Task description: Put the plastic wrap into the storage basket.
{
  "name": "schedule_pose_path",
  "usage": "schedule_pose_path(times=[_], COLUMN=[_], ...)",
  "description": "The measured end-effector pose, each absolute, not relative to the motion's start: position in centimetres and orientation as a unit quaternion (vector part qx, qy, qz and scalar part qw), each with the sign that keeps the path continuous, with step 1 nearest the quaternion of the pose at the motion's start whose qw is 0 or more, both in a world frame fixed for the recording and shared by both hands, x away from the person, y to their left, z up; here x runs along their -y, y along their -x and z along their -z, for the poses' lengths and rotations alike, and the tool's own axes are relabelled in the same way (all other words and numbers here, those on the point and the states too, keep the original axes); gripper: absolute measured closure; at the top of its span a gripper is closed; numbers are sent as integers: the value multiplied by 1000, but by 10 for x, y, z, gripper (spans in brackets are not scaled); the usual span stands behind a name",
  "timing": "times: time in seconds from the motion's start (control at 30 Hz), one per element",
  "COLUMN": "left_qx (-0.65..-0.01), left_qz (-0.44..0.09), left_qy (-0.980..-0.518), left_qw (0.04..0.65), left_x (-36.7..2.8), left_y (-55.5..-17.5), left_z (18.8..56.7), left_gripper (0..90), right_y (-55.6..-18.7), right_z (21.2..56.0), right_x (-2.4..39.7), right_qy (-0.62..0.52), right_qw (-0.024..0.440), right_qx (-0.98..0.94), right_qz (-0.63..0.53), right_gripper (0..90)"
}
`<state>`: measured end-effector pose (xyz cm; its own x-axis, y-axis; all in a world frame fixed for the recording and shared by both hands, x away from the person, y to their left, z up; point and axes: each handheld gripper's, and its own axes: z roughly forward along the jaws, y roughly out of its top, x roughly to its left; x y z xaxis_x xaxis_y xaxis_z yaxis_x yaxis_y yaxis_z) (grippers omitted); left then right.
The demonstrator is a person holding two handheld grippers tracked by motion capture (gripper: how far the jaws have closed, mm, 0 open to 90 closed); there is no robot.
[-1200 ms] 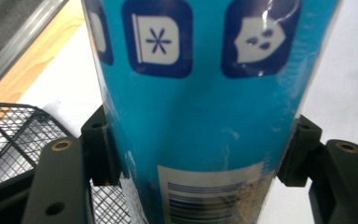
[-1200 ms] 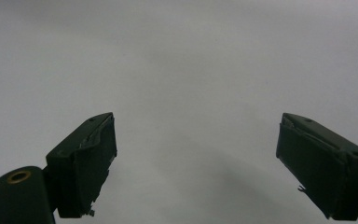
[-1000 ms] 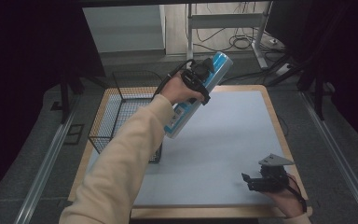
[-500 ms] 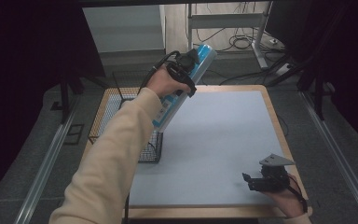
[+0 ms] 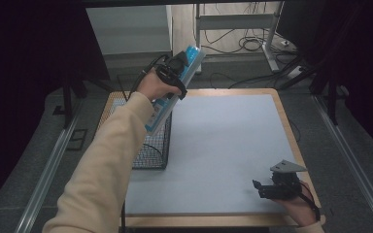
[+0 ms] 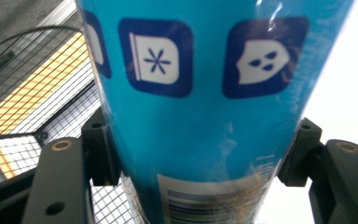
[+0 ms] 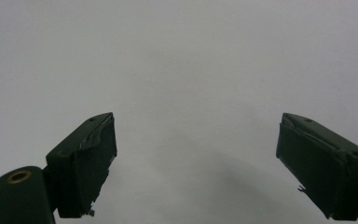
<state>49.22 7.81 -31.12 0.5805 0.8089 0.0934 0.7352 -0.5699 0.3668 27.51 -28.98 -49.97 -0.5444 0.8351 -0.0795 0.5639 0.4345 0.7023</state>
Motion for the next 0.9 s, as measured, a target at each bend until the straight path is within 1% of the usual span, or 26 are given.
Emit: schedule_pose_path(times=[0.3, 0.5, 0.57, 0.9], left_qx=[-454, -458, -462, -468], left_qz=[-129, -129, -120, -113], left_qy=[-871, -870, -869, -870], left_qw=[136, 128, 128, 109], left_x=[-98, -104, -107, -116], left_y=[-497, -500, -503, -513], left_z=[321, 331, 340, 367], left_gripper=[316, 316, 316, 316], right_y=[-274, -274, -274, -274], right_z=[499, 500, 500, 500], right_x=[289, 286, 286, 287], right_qy=[-426, -422, -425, -425], right_qw=[215, 213, 211, 213], right_qx=[-820, -822, -822, -822], right_qz=[-316, -316, -316, -315], right_gripper=[123, 123, 123, 124])
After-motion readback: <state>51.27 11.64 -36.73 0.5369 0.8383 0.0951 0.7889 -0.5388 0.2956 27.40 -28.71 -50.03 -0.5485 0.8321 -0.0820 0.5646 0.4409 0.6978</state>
